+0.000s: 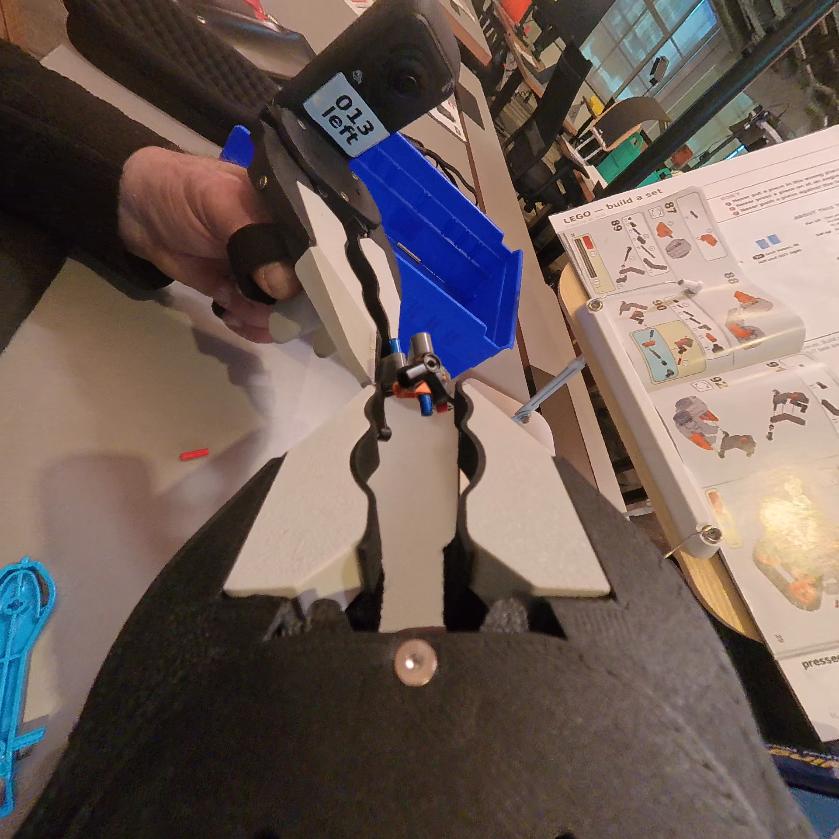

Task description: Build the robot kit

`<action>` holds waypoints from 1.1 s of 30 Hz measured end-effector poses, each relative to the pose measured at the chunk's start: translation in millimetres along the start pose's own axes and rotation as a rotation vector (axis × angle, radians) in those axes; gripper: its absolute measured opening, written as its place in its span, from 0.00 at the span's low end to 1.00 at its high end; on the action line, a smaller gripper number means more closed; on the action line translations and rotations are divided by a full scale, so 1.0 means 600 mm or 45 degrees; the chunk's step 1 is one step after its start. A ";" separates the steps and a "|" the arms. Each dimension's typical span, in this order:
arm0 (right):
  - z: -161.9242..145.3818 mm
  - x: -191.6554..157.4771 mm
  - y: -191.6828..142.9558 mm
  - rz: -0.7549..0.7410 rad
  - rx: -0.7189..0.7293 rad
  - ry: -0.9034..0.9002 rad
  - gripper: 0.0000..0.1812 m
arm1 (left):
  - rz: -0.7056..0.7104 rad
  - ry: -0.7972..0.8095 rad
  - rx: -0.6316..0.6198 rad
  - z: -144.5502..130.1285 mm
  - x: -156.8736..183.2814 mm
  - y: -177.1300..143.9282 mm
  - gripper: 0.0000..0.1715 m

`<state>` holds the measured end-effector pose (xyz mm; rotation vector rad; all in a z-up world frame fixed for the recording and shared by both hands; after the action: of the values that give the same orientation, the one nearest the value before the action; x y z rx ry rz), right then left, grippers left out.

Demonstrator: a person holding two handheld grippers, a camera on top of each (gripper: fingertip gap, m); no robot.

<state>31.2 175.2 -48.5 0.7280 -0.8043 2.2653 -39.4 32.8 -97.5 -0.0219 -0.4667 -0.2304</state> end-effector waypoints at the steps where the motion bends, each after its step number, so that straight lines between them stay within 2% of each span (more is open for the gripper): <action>1: 0.000 0.000 0.000 -0.002 0.004 0.001 0.16 | -0.004 -0.009 0.002 0.000 -0.001 0.000 0.04; 9: -0.004 0.003 -0.001 0.009 0.051 0.061 0.14 | -0.081 -0.116 0.022 -0.003 -0.008 0.000 0.03; 33: -0.013 0.007 0.005 0.002 0.077 0.139 0.13 | -0.091 -0.166 0.043 -0.007 -0.017 0.003 0.04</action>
<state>24.3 180.5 -51.9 0.6249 -0.6877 2.3179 -46.2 36.4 -105.6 0.0126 -0.6020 -0.2922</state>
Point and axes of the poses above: each gripper's, where its closed fingertips meet, y out along the fingers, z out of its top, x = y × z across the jaws, the point moved 9 cm from there along -y, back along the fingers, and after that the axes turned 8 degrees about -y, right-handed, at the moved point
